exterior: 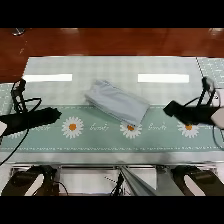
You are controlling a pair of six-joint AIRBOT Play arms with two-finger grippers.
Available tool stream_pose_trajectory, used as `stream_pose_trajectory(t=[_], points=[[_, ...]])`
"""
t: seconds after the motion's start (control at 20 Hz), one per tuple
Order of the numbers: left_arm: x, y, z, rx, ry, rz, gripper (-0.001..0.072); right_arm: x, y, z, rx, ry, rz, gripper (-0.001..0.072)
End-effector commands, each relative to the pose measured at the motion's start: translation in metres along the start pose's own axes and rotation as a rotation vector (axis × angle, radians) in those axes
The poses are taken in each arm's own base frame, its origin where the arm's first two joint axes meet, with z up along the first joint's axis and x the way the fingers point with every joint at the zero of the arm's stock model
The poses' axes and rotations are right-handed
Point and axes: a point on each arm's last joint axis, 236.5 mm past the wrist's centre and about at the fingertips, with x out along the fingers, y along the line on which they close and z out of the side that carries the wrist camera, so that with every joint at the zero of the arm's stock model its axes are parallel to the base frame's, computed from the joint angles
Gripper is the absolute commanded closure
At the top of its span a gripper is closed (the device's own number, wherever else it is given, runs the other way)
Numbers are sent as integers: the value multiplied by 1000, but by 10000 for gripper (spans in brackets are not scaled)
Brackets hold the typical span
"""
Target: Fold the shirts.
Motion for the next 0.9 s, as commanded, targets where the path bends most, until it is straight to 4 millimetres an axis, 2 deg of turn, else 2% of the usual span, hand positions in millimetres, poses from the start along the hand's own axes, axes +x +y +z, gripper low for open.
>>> stream_pose_trajectory(t=[0.0,0.15,0.3,0.5,0.65,0.7,0.75,0.85], points=[[1,-7,-1,-14,6,-31,685,46,6,-37,271,33,194,93],[3,-7,-2,-19,13,-31,685,75,34,-54,214,190,279,93],[3,-7,-2,-19,14,-31,685,102,52,-60,185,318,319,93],[3,-8,-2,-25,15,-38,685,127,62,-47,149,379,313,93],[3,-11,-2,-30,15,-47,685,136,75,-27,123,361,330,94],[3,-10,-2,-30,14,-47,685,137,80,-24,110,366,339,124],[3,-11,-2,-30,14,-47,685,138,88,-24,79,376,352,260],[3,-11,-2,-31,14,-47,685,135,110,-28,-60,391,402,686]])
